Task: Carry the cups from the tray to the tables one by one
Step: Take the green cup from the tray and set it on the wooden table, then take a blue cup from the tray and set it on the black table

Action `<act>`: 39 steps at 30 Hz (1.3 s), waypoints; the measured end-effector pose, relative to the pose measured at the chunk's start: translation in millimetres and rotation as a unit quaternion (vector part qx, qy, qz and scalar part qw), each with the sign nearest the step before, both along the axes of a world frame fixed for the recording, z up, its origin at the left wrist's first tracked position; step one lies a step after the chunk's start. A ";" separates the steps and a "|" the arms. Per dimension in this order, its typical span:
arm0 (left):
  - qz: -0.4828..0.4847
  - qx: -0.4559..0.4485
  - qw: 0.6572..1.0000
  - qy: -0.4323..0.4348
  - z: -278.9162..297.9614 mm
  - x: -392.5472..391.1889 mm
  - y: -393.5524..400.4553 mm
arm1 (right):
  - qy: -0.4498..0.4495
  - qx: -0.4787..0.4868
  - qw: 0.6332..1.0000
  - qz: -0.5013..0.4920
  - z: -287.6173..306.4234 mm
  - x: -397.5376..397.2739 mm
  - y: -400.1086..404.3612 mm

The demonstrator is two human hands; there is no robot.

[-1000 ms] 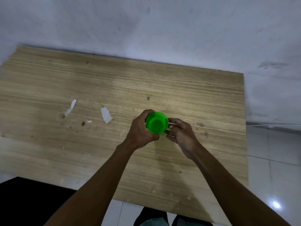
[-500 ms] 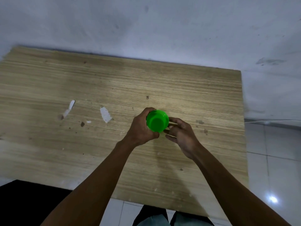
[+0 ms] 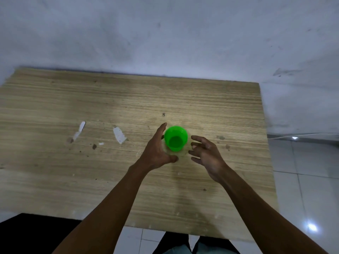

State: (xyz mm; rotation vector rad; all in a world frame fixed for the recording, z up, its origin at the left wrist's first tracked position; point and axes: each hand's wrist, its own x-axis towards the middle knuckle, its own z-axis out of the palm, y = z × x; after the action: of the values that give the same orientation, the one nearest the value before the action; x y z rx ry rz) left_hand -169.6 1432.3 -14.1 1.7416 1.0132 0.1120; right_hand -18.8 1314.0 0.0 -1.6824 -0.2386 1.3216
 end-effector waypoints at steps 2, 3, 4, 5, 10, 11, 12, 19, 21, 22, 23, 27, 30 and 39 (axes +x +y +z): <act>0.009 -0.009 1.000 0.007 -0.5 -4.9 -4.0 | -0.019 0.003 1.000 -0.007 3.6 -0.6 -5.7; 0.015 -0.014 1.000 0.015 -0.5 -7.3 -7.2 | -0.032 0.006 0.999 -0.010 5.8 -1.3 -8.7; 0.023 -0.018 0.999 0.024 -0.7 -9.2 -11.1 | -0.046 0.009 0.999 -0.013 7.9 -1.7 -12.2; 0.030 -0.019 0.999 0.034 -1.5 -11.4 -14.6 | -0.061 0.012 0.998 -0.016 10.1 -2.1 -15.6; 0.059 0.015 0.992 0.106 -3.1 -23.9 -30.2 | -0.142 0.015 0.989 -0.027 21.8 0.9 -44.1; 0.061 0.013 0.991 0.119 -2.7 -26.3 -35.3 | -0.151 0.010 0.988 -0.031 24.6 2.3 -53.6; 0.059 0.013 0.990 0.128 -1.1 -27.5 -41.6 | -0.160 0.005 0.986 -0.038 28.4 3.9 -65.2; 0.015 0.038 0.987 0.156 14.2 -10.3 -98.7 | -0.241 -0.016 0.968 -0.062 47.7 12.1 -156.0; -0.004 0.044 0.988 0.150 21.0 0.7 -123.0 | -0.253 -0.020 0.964 -0.079 52.0 12.5 -187.2; -0.017 0.048 0.988 0.143 25.8 7.1 -139.0 | -0.257 -0.022 0.962 -0.089 54.8 11.9 -206.8; -0.033 0.054 0.989 0.135 31.1 13.9 -156.3 | -0.261 -0.023 0.960 -0.100 57.8 11.5 -226.7; -0.109 0.053 0.989 0.086 56.7 43.9 -236.4 | -0.273 -0.039 0.949 -0.152 69.2 7.7 -311.5; -0.177 0.062 0.981 0.044 77.6 69.0 -302.1 | -0.288 -0.044 0.935 -0.202 76.4 1.7 -377.8; -0.372 0.086 0.923 -0.045 116.4 139.6 -483.5 | -0.309 -0.090 0.873 -0.366 96.7 -16.1 -564.5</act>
State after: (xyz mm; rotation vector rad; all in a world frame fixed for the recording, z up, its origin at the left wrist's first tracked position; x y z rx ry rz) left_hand -30.1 948.8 102.3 2.1506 0.2275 -0.2084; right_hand -34.9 749.5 96.7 -2.0291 0.1647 0.2254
